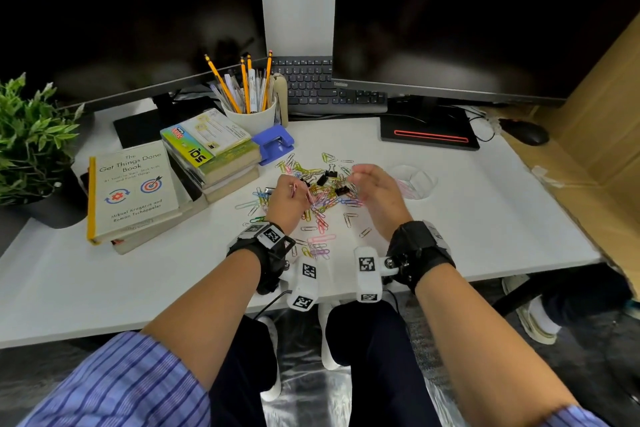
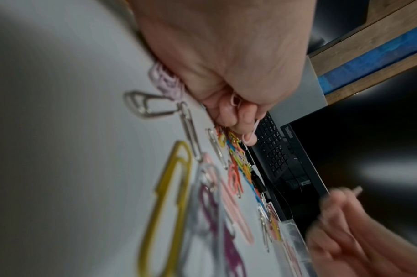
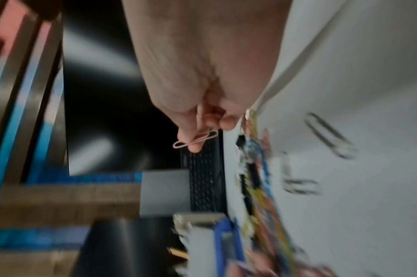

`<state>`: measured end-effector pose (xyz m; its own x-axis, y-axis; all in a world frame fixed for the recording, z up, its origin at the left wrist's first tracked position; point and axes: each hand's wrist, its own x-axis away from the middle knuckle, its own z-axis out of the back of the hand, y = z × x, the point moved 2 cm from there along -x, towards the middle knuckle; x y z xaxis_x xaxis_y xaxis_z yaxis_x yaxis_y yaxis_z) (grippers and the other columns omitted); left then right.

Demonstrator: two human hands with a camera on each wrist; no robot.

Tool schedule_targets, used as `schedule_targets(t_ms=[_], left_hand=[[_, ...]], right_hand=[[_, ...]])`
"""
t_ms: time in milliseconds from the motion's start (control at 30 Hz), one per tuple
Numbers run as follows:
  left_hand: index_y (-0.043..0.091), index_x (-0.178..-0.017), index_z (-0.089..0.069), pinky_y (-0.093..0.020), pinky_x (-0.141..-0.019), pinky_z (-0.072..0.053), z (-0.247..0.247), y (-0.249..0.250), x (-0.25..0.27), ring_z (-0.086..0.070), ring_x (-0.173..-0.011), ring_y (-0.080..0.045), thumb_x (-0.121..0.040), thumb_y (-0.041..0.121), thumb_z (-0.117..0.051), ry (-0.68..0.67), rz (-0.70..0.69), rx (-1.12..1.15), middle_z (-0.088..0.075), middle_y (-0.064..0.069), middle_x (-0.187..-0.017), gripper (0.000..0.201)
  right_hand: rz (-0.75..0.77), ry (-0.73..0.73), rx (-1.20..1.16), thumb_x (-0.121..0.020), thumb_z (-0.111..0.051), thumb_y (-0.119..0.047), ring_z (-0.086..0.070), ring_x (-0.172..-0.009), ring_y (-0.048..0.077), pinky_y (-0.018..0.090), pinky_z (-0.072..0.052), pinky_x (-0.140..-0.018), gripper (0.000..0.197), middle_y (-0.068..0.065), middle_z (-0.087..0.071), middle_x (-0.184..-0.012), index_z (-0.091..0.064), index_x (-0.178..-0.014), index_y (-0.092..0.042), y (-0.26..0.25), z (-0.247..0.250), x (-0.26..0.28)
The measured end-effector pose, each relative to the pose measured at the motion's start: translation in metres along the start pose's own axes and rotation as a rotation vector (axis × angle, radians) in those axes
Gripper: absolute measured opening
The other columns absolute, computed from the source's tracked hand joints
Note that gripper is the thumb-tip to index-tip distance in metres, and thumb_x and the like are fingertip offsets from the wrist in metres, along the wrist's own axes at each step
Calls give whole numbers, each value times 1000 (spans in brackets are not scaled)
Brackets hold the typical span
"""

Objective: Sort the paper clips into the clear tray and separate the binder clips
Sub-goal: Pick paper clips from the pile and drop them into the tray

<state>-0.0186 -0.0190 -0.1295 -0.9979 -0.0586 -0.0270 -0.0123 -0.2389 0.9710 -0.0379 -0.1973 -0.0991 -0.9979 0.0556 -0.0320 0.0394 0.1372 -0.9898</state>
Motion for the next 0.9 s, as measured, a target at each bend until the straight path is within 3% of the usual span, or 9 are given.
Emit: schedule_targets(t_ms=[100, 233, 367, 433, 533, 633, 733, 800, 900], left_hand=[[20, -87, -47, -29, -60, -43, 0, 0, 0, -55, -63, -21, -94, 9, -45, -24, 6, -37, -62, -10, -81, 13], [11, -95, -48, -28, -62, -44, -1, 1, 1, -55, -62, -19, -96, 14, -46, -61, -23, -59, -62, -10, -83, 4], [12, -97, -50, -28, -64, -45, -2, 2, 2, -55, -63, -17, -98, 21, -48, -67, -45, -78, -61, -4, -79, 9], [13, -100, -51, -21, -58, -42, -2, 4, 3, -53, -61, -10, -98, 18, -47, -64, -44, -101, -59, 2, -75, 7], [16, -102, -51, -21, -54, -38, -4, 8, 0, -50, -61, -9, -99, 16, -45, -109, -12, -105, -56, 1, -78, 7], [18, -104, -47, -20, -52, -41, -12, 25, -10, -49, -59, -11, -100, 13, -39, -203, -15, -177, -53, 1, -74, 11], [18, -106, -48, -11, -37, -33, -28, 52, -23, -37, -51, -12, -100, 6, -30, -317, -11, -222, -45, 0, -67, 22], [15, -106, -53, -14, -36, -29, -44, 68, -29, -32, -47, -11, -100, 3, -29, -413, 8, -213, -41, -1, -68, 27], [11, -90, -51, -7, -33, -25, -75, 88, -36, -27, -50, -13, -100, 0, -27, -470, 111, -104, -36, -3, -67, 28]], right_hand=[[-1, 248, -20, -88, -61, -13, -55, -80, 8, 26, -45, -77, 18, 0, -66, -96, -63, -105, -18, -15, 33, -5], [-9, 409, 213, -83, -62, -11, -64, -94, 16, 42, -56, -90, 14, 2, -70, -95, -69, -95, -16, -25, 70, -18], [4, 402, 623, -87, -59, -13, -67, -95, 21, 28, -51, -89, 13, 5, -73, -100, -72, -86, -15, -20, 81, -21], [92, 521, 632, -88, -60, -18, -64, -98, 21, 20, -44, -84, 16, 7, -71, -104, -73, -94, -12, -16, 90, -17], [97, 743, 443, -87, -59, -18, -55, -99, 20, 27, -44, -87, 23, 12, -60, -117, -68, -108, -16, -9, 106, -16], [-42, 688, 345, -87, -61, -18, -55, -101, 20, 27, -43, -87, 32, 14, -54, -125, -63, -119, -15, -5, 109, -22], [-46, 622, 462, -90, -55, -16, -57, -105, 25, 27, -42, -88, 32, 13, -54, -123, -62, -122, -17, -5, 107, -22], [-22, 609, 505, -90, -50, -10, -57, -95, 24, 24, -41, -83, 30, 14, -58, -118, -67, -114, -15, -2, 106, -19], [9, 611, 525, -86, -52, -6, -55, -88, 17, 19, -38, -78, 24, 12, -64, -109, -73, -98, -10, 0, 104, -14]])
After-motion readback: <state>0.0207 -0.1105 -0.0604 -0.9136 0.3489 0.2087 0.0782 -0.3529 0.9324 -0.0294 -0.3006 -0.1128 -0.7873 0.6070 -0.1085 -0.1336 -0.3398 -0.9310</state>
